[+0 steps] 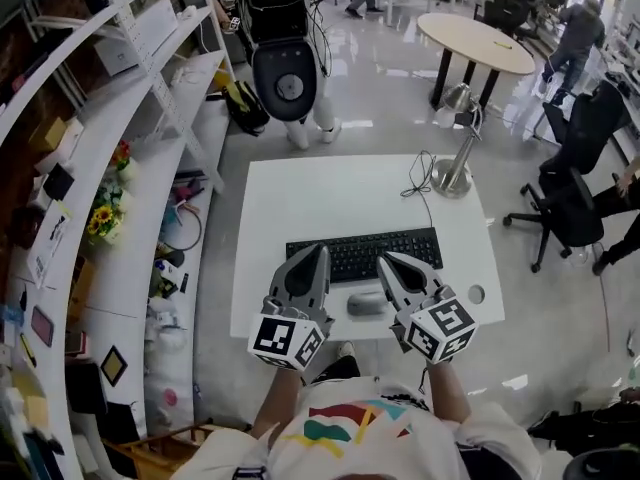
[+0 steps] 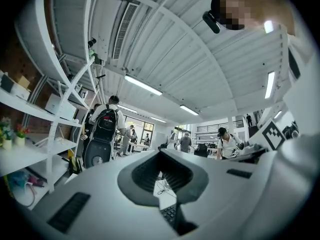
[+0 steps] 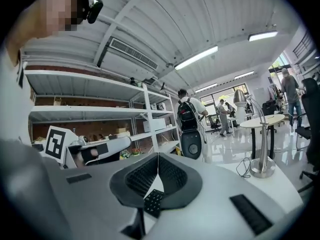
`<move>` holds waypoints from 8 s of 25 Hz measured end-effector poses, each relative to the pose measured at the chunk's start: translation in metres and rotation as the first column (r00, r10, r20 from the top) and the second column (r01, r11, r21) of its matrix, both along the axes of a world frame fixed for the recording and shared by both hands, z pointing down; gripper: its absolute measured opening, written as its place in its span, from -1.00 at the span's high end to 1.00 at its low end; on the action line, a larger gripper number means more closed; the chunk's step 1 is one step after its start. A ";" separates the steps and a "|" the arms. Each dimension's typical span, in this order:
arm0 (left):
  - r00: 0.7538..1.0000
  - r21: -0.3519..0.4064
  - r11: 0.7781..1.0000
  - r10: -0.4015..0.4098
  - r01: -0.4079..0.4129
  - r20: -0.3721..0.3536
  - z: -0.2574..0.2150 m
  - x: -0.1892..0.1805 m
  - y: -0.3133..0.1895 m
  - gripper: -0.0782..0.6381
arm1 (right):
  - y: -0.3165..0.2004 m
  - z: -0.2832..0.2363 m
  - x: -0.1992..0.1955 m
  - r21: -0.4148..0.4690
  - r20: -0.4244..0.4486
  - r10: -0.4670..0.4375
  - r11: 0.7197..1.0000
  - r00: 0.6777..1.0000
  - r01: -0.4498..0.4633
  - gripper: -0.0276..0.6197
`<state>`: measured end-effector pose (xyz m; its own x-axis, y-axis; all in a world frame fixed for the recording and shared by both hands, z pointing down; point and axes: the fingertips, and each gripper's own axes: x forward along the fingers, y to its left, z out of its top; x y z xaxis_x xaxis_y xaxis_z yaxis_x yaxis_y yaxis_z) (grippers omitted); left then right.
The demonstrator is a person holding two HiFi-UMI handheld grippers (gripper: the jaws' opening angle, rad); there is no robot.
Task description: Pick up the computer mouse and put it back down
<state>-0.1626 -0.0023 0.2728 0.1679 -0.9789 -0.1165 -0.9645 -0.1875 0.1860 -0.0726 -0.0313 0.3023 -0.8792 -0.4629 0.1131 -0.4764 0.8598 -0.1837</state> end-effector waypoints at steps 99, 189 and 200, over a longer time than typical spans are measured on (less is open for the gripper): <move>0.963 -0.139 0.954 -0.270 0.266 -0.015 0.061 -0.069 -0.016 0.66 | -0.067 0.073 -0.079 -0.035 -0.399 -0.341 0.933 0.851 0.358 0.03; 0.957 -0.412 0.871 0.289 -0.269 -0.014 0.161 0.146 -0.155 0.66 | -0.226 0.238 0.249 -0.109 -0.444 0.485 0.805 0.753 -0.583 0.03; 0.988 -0.134 0.979 0.157 -0.156 -0.008 0.033 0.090 -0.136 0.66 | -0.188 -0.023 0.196 0.183 -0.082 0.503 0.856 0.860 -0.484 0.78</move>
